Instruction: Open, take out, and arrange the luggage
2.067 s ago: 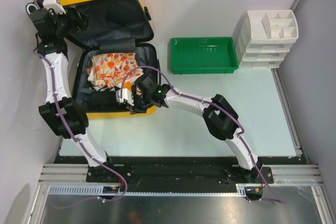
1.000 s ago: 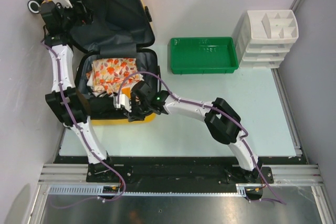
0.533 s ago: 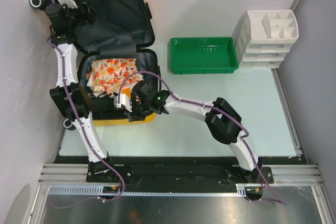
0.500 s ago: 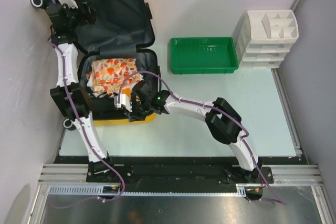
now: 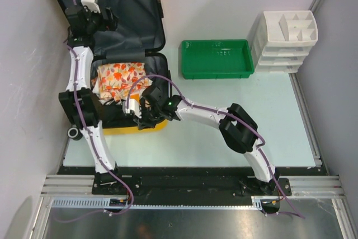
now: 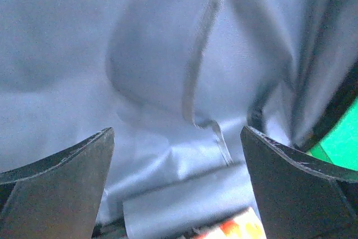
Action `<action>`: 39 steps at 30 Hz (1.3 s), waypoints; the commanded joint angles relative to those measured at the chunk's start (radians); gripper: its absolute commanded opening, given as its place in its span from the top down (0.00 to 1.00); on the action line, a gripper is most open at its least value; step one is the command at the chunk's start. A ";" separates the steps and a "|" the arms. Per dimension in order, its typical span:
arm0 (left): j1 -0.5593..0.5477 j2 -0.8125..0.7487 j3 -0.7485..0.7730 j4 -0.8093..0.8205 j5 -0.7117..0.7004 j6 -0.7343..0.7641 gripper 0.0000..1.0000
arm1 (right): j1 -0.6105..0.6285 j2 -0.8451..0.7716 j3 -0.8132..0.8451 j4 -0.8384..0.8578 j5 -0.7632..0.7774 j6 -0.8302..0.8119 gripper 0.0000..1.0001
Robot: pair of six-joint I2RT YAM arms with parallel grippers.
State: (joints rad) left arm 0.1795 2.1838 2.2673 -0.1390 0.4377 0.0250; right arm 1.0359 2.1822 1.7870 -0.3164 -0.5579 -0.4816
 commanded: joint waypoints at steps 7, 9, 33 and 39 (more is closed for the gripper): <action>0.025 -0.537 -0.400 -0.240 0.007 0.145 0.00 | -0.040 -0.007 0.071 0.057 -0.140 0.100 0.87; 0.040 -0.613 -0.526 -0.255 0.006 0.147 0.00 | -0.051 -0.015 0.093 0.040 -0.152 0.100 0.52; 0.063 -1.059 -0.928 -0.300 0.002 -0.019 0.00 | -0.892 -0.348 0.236 0.066 0.102 0.477 0.18; 0.061 -1.043 -0.937 -0.312 -0.004 -0.050 0.00 | -1.189 -0.237 0.380 0.034 0.199 0.485 0.21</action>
State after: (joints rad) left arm 0.2379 1.1419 1.3342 -0.4488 0.4110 -0.0017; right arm -0.0525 1.8977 2.0739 -0.2539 -0.4450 -0.0261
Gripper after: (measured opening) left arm 0.996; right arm 0.801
